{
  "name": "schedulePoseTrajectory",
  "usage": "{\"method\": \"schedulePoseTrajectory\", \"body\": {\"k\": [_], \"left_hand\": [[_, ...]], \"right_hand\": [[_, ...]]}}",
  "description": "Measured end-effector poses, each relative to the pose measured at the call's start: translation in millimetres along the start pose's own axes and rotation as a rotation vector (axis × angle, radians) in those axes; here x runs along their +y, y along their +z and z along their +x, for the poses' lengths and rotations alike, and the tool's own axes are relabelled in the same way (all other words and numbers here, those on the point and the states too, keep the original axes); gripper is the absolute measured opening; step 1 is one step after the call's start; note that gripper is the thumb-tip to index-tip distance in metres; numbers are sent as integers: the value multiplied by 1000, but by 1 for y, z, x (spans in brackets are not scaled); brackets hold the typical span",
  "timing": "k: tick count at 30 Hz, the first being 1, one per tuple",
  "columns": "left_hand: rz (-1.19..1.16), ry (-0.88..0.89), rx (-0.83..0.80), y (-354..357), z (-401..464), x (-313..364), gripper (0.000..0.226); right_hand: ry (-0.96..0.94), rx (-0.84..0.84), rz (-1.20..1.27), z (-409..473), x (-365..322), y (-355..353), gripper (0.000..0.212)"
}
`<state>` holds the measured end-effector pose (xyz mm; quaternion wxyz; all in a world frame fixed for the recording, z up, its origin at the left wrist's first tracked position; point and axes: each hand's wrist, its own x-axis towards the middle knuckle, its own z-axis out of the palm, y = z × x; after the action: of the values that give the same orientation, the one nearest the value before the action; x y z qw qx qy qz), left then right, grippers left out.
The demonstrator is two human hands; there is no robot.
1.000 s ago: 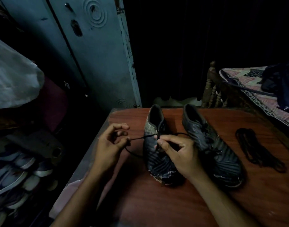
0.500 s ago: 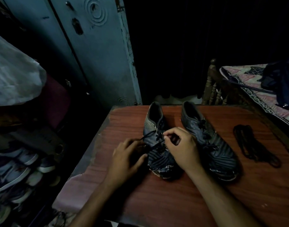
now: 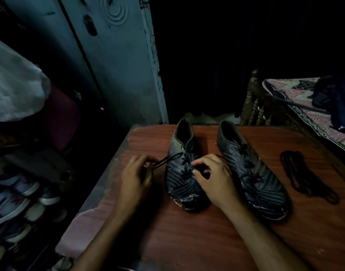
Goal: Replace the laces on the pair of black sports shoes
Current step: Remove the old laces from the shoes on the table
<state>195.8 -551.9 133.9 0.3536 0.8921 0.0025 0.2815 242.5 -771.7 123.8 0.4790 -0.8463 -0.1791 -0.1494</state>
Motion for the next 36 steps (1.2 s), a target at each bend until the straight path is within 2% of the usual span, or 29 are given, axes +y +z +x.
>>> {"method": "schedulePoseTrajectory", "body": {"k": [4,6,8,10,12,15,19,25,29,36], "left_hand": [[-74,-131,64,-2,-6,1,37],[-76,-183,71,-3,-8,1,30],[58,-130,36,-4,-10,-3,17],[247,-18,6,-4,-10,-4,16],[187,46,-55,-1,-6,-4,18],[82,11,-186,13,4,-3,20],[40,-57,-146,26,13,-5,27],[74,-29,-175,29,10,-9,41],[99,-8,-173,32,13,-12,48],[217,41,-162,36,12,-14,52]], "right_hand": [[-9,-7,-11,1,0,1,14],[-16,-7,-19,0,-1,1,15],[-17,-7,-27,-1,-2,1,16],[-24,-2,-34,-2,-2,2,18],[-37,-10,-58,-2,-3,5,19],[-37,-83,-136,6,-8,10,22],[-15,-186,-270,33,-23,12,23],[-49,-135,-486,44,-37,32,20],[-47,-80,-419,39,-25,39,13],[-106,-133,-180,35,-13,36,9]]}}
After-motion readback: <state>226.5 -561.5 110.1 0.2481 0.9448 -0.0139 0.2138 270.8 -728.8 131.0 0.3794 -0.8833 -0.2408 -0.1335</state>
